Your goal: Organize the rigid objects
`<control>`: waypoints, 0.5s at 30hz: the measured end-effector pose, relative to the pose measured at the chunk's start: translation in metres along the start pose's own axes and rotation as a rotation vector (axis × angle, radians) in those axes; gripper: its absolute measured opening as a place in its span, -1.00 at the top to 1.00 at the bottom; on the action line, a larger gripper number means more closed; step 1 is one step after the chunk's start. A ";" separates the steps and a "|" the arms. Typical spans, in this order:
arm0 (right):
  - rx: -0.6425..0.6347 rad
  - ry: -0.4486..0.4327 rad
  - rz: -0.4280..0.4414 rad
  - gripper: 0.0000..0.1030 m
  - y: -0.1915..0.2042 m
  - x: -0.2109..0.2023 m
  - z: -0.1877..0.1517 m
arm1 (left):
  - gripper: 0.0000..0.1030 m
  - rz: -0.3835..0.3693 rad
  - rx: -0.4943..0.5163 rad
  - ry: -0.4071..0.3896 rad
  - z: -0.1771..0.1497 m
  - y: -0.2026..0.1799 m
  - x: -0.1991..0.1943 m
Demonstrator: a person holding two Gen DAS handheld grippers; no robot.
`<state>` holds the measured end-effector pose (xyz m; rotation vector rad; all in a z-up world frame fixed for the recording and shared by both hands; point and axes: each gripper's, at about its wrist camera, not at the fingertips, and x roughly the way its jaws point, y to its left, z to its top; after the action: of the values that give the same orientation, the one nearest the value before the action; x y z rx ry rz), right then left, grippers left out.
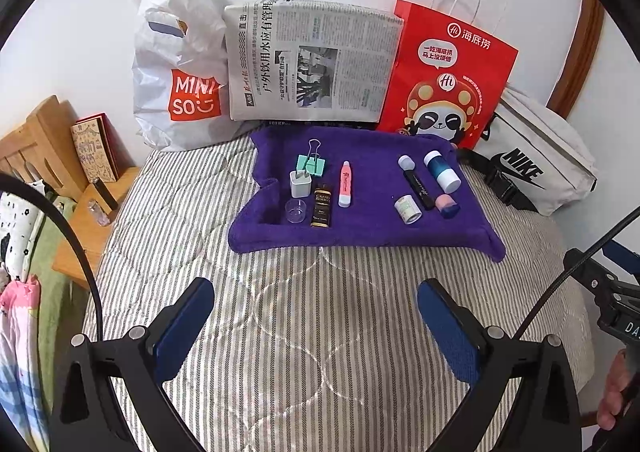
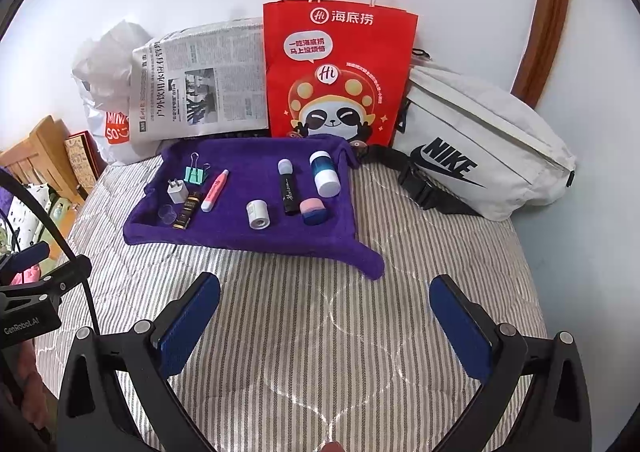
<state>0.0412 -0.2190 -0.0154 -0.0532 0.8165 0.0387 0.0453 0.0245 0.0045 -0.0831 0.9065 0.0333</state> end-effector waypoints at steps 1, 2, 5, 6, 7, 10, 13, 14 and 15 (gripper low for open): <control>0.001 0.000 0.000 -1.00 0.000 0.000 0.000 | -0.99 -0.001 0.001 0.000 0.000 0.000 0.000; 0.003 0.001 0.000 -1.00 -0.001 0.000 0.000 | -0.99 -0.001 0.001 0.001 0.000 0.000 0.000; 0.007 0.002 0.000 -1.00 -0.002 0.000 0.000 | -0.99 0.001 0.000 0.002 0.000 0.000 0.000; 0.006 0.002 -0.001 -1.00 -0.002 0.000 0.000 | -0.99 0.001 -0.001 0.004 0.000 0.000 0.000; 0.006 0.002 -0.001 -1.00 -0.003 0.000 -0.001 | -0.99 0.002 -0.001 0.006 0.000 0.000 0.000; 0.007 0.003 0.000 -1.00 -0.002 0.000 0.000 | -0.99 0.001 -0.002 0.008 0.000 0.002 -0.001; 0.006 0.003 0.001 -1.00 -0.002 -0.001 -0.001 | -0.99 0.004 -0.003 0.006 0.000 0.003 -0.001; 0.007 0.004 0.000 -1.00 -0.002 -0.001 -0.001 | -0.99 0.003 -0.004 0.007 0.000 0.004 -0.001; 0.007 0.004 0.000 -1.00 -0.002 -0.001 -0.001 | -0.99 0.002 -0.004 0.008 -0.001 0.004 -0.001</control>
<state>0.0402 -0.2206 -0.0154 -0.0463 0.8210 0.0361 0.0439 0.0280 0.0046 -0.0861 0.9144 0.0371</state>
